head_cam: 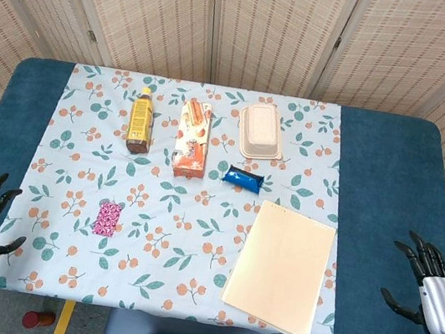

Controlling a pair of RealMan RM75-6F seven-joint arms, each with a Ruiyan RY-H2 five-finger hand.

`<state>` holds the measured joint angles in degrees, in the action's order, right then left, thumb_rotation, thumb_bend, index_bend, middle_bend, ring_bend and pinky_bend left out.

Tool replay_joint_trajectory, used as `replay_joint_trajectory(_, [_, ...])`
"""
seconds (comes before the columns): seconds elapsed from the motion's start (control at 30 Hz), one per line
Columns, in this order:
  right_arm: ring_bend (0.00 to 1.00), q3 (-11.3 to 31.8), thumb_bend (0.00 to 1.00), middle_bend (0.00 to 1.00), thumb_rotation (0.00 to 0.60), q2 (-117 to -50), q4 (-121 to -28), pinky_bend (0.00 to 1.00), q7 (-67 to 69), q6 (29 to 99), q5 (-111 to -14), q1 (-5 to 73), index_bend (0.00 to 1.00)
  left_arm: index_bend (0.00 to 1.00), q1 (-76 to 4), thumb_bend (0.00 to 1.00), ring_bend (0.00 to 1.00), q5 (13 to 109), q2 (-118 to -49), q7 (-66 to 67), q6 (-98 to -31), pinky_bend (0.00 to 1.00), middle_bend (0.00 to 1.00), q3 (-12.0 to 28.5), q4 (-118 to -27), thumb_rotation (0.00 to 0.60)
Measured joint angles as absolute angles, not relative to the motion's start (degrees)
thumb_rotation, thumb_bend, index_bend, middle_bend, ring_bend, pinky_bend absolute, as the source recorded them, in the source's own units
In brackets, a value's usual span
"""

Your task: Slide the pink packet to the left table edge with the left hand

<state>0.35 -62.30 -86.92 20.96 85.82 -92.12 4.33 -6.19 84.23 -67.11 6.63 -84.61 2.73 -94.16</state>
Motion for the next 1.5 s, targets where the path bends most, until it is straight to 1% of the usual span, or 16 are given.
replay_joint_trajectory(0.6, [0.0,0.2,0.28,0.05,0.6,-62.3,-86.6,0.0,21.5,86.4,-92.0,3.9,0.15,0.22,-6.7,0.23,0.0,85.1,-67.2,5.9,-84.2,0.0,0.0,2.7,-93.7,0.6])
replay_joint_trajectory(1.1, [0.0,0.6,0.28,0.05,0.6,-62.2,-86.8,0.0,21.1,85.6,-91.0,4.2,0.15,0.22,-10.8,0.23,0.0,86.1,-68.1,6.9,-79.3,0.0,0.0,3.3,-93.3,0.6])
replay_joint_trajectory(1.5, [0.0,0.5,0.28,0.05,0.6,-62.4,-86.1,0.0,21.9,85.7,-91.2,4.2,0.15,0.25,-14.7,0.22,0.0,88.8,-68.6,8.2,-74.6,0.0,0.0,2.5,-93.7,0.6])
